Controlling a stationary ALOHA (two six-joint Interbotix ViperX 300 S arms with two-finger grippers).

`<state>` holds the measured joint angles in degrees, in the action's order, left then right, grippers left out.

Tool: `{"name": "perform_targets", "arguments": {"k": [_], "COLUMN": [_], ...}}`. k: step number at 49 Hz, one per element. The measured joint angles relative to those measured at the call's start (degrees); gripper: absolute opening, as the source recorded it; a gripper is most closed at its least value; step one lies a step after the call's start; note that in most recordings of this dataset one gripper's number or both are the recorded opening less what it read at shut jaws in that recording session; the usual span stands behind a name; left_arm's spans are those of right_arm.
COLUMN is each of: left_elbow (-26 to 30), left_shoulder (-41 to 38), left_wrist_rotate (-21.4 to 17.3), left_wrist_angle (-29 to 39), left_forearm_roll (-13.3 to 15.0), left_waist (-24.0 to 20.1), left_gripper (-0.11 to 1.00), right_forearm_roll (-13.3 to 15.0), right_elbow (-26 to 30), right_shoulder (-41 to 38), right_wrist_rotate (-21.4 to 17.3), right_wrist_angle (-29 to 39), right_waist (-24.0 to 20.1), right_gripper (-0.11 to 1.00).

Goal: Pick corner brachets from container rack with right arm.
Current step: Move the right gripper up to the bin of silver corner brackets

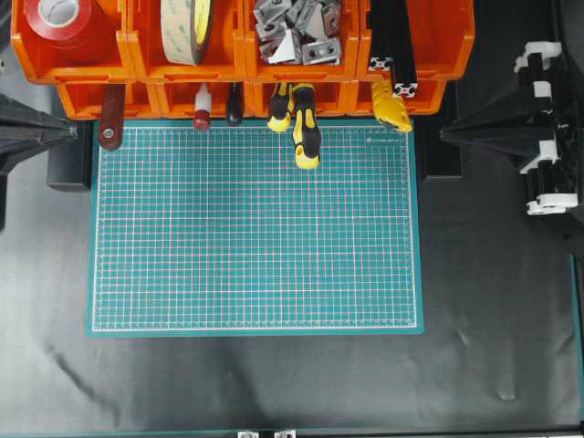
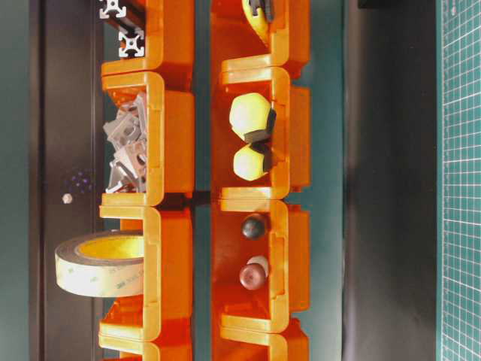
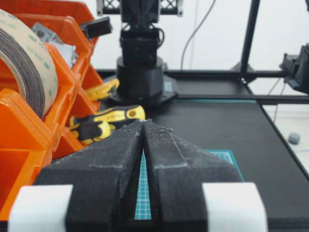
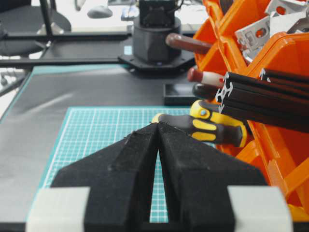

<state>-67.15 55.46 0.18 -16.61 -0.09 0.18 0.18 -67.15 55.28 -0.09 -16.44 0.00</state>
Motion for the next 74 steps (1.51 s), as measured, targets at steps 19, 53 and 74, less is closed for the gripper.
{"name": "perform_targets", "arguments": {"k": [19,53,74], "left_elbow": [11.16,13.45,13.36], "left_shoulder": [2.46,2.46,2.46], "left_wrist_rotate": [0.70,1.05,2.37], "left_wrist_angle": [20.65,25.58,26.46], "left_forearm_roll": [-2.02,-2.02,-2.02], "left_waist": [-0.09,0.00,0.18], "left_gripper": [0.00,0.00,0.00], "right_forearm_roll": [-0.97,8.53,9.84], "right_elbow": [12.92,68.12,76.55], "right_shoulder": [0.35,-31.03,-44.47], "right_wrist_rotate": [-5.01,-4.57,-0.53], "right_wrist_angle": [22.15,81.91,85.43], "right_waist": [-0.44,2.29,8.44], "right_gripper": [-0.01,-0.01,-0.01]}}
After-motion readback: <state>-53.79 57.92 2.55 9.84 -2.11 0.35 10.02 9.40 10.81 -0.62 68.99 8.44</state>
